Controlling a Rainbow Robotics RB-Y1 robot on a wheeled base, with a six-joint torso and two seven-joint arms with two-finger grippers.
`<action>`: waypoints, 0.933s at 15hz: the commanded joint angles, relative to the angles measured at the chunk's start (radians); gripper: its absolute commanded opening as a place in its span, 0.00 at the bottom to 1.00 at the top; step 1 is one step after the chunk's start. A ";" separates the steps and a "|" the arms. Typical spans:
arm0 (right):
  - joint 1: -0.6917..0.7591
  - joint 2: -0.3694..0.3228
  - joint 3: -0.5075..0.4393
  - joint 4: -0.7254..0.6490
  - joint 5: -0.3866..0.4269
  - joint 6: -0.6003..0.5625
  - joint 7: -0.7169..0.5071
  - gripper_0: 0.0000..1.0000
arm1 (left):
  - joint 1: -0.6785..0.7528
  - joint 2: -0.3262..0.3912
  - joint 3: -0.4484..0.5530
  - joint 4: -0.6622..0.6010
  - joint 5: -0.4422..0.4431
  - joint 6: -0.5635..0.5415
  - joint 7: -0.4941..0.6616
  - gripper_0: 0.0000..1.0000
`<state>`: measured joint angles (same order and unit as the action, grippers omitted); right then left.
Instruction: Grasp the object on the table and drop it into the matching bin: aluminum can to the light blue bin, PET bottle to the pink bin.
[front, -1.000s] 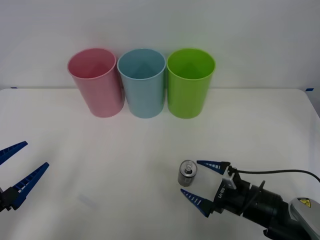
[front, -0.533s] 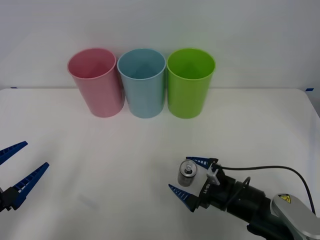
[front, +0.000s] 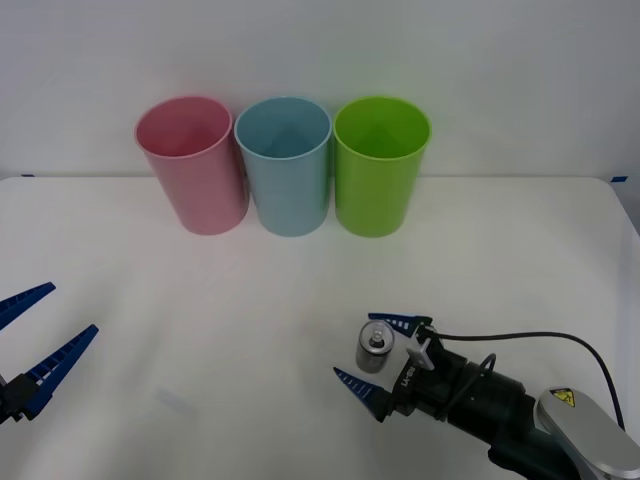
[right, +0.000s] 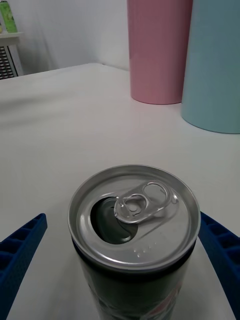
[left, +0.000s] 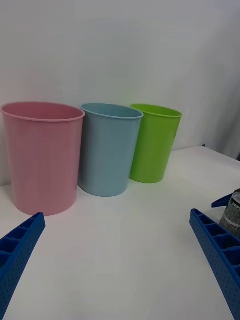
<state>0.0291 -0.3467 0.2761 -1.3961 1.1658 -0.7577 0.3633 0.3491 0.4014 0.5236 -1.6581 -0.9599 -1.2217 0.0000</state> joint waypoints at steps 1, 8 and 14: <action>0.002 0.000 0.000 0.000 0.000 -0.002 0.006 0.00 | 0.000 0.000 0.000 0.000 0.000 0.000 0.000 1.00; 0.000 0.000 0.000 -0.001 -0.005 -0.002 0.008 0.00 | 0.000 0.000 0.000 0.000 0.000 0.000 0.000 1.00; 0.006 -0.006 -0.012 -0.046 -0.026 0.000 0.000 0.00 | 0.000 0.000 0.000 0.000 0.000 0.000 0.000 1.00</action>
<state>0.0319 -0.3503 0.2664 -1.4284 1.1434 -0.7588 0.3661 0.3491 0.4014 0.5236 -1.6581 -0.9599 -1.2217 0.0000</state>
